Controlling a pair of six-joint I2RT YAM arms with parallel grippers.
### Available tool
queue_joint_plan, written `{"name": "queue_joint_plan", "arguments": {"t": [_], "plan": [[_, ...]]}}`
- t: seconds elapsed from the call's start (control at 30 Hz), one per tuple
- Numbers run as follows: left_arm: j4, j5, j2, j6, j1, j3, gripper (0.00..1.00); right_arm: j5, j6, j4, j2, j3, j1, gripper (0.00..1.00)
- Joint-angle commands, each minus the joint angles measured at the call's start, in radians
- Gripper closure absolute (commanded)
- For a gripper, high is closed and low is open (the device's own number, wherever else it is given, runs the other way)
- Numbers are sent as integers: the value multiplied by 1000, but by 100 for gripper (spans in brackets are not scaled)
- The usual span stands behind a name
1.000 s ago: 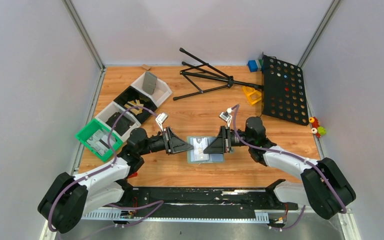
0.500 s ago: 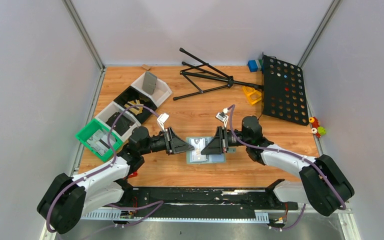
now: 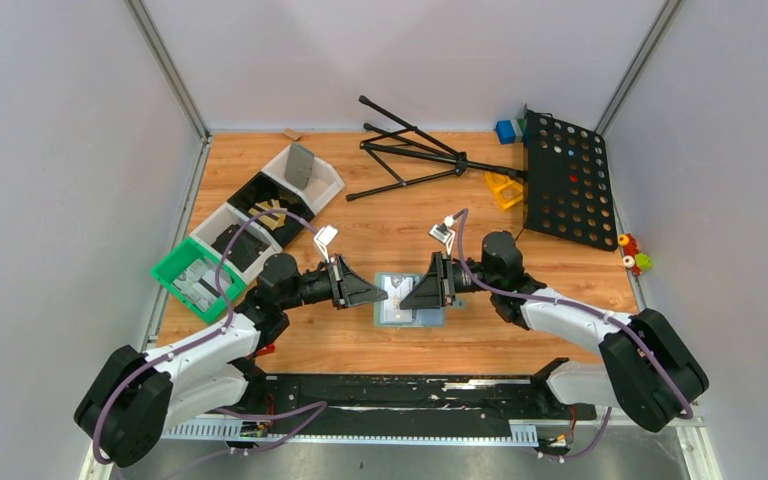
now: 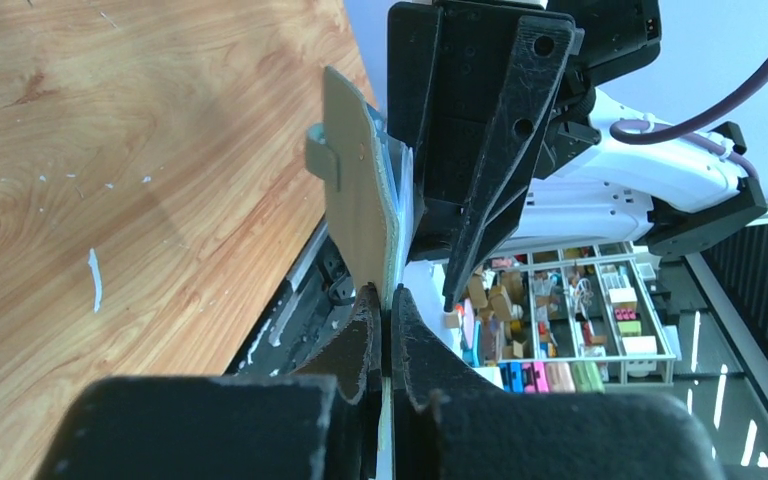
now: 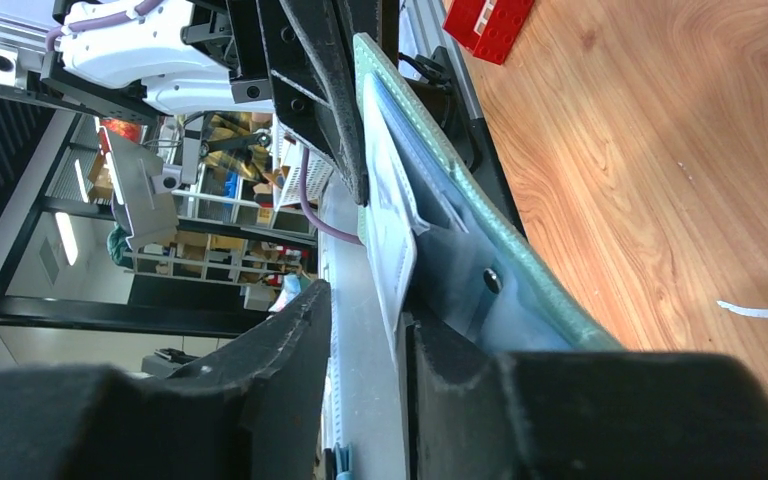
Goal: Take the credit cards out of the card holder
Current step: Remove the credit card from the card holder.
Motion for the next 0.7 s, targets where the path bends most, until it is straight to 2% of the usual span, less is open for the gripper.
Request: {"name": "queue_joint_plan", "arguments": {"t": [0.0, 0.13, 0.37, 0.67], "plan": [[101, 12, -7, -36, -6, -2, 100, 15, -30, 8, -27, 30, 2, 74], [125, 15, -16, -57, -6, -8, 100, 12, -19, 10, -31, 23, -14, 85], [126, 10, -27, -62, -6, -15, 100, -8, -14, 23, -61, -14, -41, 88], [167, 12, 6, -80, -6, -17, 100, -23, -14, 20, -90, -41, -61, 100]]}}
